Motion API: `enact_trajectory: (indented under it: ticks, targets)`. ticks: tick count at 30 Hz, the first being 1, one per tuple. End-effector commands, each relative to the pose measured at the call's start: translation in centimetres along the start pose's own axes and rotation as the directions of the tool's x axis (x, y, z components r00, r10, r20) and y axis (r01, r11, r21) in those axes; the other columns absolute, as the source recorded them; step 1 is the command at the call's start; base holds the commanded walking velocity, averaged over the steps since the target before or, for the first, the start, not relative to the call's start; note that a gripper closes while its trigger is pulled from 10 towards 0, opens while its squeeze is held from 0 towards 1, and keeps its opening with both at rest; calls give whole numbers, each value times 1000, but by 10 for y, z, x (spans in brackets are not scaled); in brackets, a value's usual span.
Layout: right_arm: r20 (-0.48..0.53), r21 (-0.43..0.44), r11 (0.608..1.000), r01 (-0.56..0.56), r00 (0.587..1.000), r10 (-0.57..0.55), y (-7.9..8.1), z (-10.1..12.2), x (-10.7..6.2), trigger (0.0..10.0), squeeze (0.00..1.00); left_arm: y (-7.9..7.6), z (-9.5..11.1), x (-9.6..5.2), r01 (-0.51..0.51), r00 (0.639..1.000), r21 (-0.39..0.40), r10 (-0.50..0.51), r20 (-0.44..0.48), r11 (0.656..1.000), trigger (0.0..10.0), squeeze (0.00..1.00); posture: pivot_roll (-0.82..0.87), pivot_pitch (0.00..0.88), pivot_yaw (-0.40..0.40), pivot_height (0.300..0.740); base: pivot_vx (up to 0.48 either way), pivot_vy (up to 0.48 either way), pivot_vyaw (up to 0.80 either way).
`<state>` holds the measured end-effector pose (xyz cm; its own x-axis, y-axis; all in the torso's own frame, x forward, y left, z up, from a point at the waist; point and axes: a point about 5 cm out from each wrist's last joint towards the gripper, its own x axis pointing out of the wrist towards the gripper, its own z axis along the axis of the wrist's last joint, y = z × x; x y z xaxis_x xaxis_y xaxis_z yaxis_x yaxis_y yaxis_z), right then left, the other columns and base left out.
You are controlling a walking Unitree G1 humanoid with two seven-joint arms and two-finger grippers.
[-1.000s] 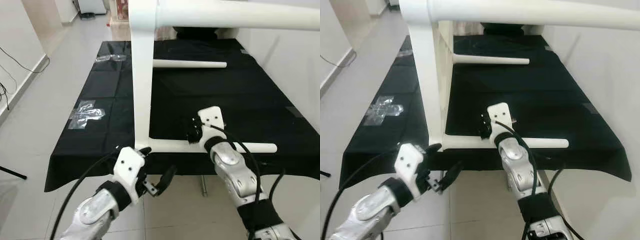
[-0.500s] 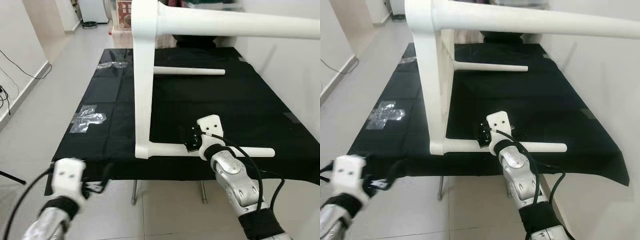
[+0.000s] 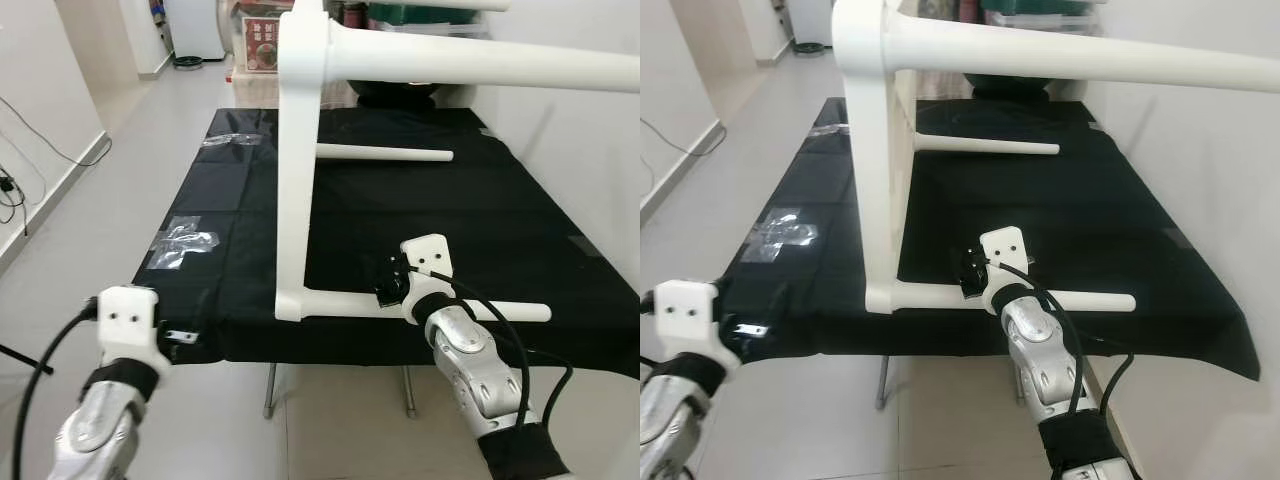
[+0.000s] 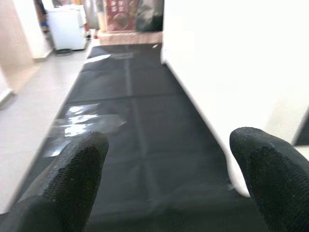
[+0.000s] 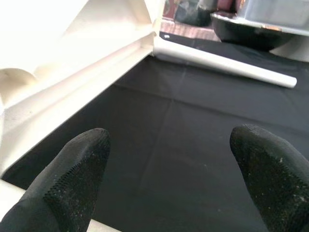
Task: Building children table
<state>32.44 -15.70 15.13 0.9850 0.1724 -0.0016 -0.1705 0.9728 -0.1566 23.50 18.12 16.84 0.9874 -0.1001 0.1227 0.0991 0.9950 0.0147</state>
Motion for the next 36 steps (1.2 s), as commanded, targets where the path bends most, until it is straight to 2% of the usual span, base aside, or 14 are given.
enact_trajectory:
  ticks: [1,3,5,7,9,10,14,21,26,30,36]
  targets:
    - [32,33,999,6,999,-7,1,4,1,10000,0,2,-4,-1,-3,1000,-1,3,-14,1000,10000,0,137,49,-14,740,435,0,513]
    - [19,27,999,30,999,-30,0,3,2,10000,0,2,-3,1,-2,1000,1,2,-11,1000,10000,0,137,49,-14,740,435,0,0]
    - [46,27,998,51,998,-52,-5,7,2,10000,0,1,-1,6,4,1000,0,-4,-1,1000,10000,0,136,48,-15,740,433,0,800]
    - [26,-6,997,83,996,-83,-7,8,3,10000,0,-1,2,10,14,1000,-3,-13,14,1000,10000,0,135,47,-14,740,431,0,0]
    - [43,7,996,89,995,-89,-7,10,4,10000,0,-2,3,12,19,1000,-3,-19,20,1000,10000,0,133,42,-17,740,433,0,0]
    - [19,0,995,100,995,-100,-7,8,6,10000,0,-4,4,13,25,999,-4,-24,24,1000,10000,0,132,42,-17,740,435,0,0]
    - [24,35,997,70,997,-71,-6,8,8,10000,0,-8,4,16,36,999,-9,-36,32,999,10000,0,130,40,-17,740,434,0,0]
    - [30,18,999,35,999,-36,2,9,8,10000,0,-12,3,16,26,999,-10,-26,36,1000,10000,0,128,44,-18,740,392,0,0]
    - [47,-15,1000,-12,999,13,15,14,11,10000,0,-14,-3,17,-27,1000,4,27,2,1000,10000,0,126,52,-17,740,0,0,0]
    - [51,-16,1000,-19,999,19,17,15,12,10000,0,-16,-6,15,-36,999,9,36,-16,999,10000,0,126,59,-17,740,0,0,0]
    - [47,-30,998,-54,997,56,23,16,14,10000,0,-25,-12,10,-45,998,12,45,-43,999,10000,0,129,75,-27,740,0,480,0]
